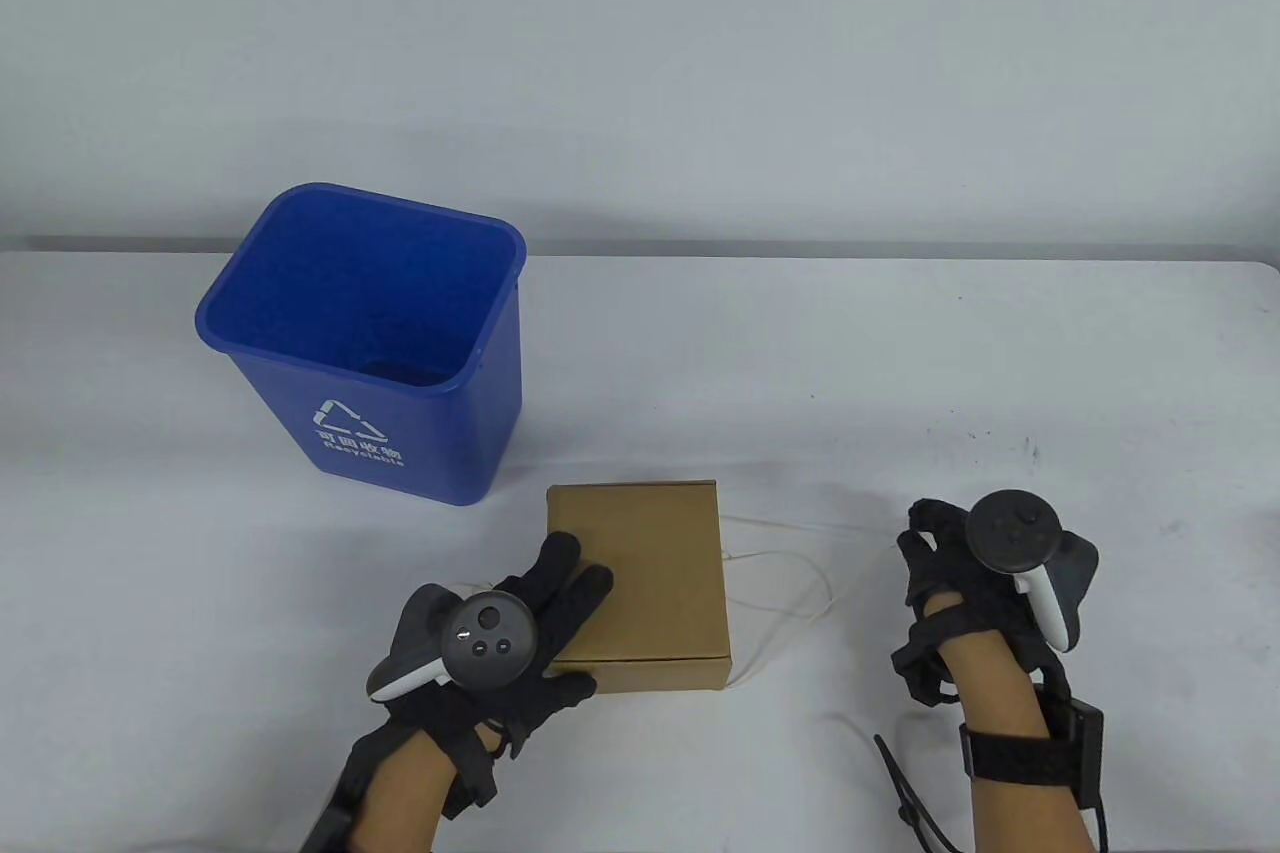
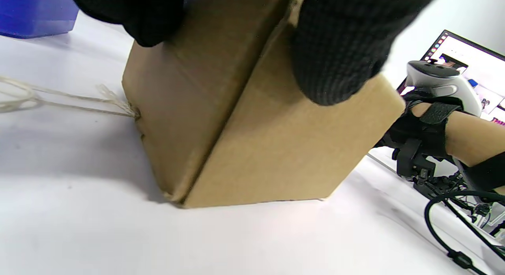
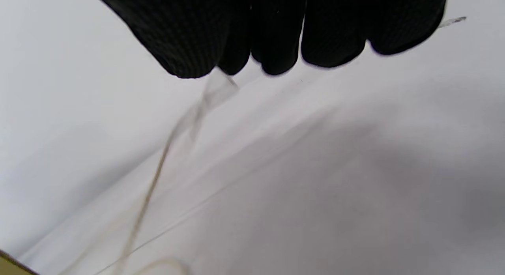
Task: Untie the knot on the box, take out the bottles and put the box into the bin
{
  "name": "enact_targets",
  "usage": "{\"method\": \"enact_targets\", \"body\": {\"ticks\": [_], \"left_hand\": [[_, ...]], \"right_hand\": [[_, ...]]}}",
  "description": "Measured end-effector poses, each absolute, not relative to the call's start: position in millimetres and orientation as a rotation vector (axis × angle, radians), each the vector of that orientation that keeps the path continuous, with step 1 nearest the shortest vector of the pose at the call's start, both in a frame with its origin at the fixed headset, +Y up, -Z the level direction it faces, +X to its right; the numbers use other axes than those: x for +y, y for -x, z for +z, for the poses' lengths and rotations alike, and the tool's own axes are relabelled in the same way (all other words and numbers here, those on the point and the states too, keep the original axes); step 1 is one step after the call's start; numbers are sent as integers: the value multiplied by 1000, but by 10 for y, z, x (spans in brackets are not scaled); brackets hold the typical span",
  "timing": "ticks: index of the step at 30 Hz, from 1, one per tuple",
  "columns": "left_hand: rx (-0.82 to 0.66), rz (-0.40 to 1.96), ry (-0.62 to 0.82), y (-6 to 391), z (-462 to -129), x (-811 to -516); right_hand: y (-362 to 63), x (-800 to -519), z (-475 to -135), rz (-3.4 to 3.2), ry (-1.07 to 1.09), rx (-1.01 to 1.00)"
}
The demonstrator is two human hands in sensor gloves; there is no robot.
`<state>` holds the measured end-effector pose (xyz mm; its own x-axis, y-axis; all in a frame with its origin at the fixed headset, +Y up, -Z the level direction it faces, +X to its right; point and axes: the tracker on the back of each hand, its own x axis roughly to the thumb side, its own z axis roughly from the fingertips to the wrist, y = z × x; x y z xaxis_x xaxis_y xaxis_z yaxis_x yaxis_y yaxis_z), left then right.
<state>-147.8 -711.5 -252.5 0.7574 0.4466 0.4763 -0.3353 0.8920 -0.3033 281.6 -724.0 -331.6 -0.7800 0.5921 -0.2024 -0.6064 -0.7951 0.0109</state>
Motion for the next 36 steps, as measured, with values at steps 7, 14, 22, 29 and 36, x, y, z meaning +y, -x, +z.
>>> {"method": "enact_targets", "body": {"ticks": [7,14,22,29,36], "left_hand": [[-562,432,78,1424,-2401,-6965],[-384,286,271,1389,-2526,-7226],[-343,368,296,1420,-2550,-7257],[-353,439,319,1505,-2578,-7294],[-347,450,325,1515,-2580,-7299]], "right_hand": [[-2380,-7317,-3315,2413,-244,388],[-1779,-7638,-3250,2558,-584,849],[-1654,-7657,-3327,2865,-530,767],[-1739,-7631,-3405,2870,-311,607],[-1760,-7571,-3431,2849,-232,331]]}}
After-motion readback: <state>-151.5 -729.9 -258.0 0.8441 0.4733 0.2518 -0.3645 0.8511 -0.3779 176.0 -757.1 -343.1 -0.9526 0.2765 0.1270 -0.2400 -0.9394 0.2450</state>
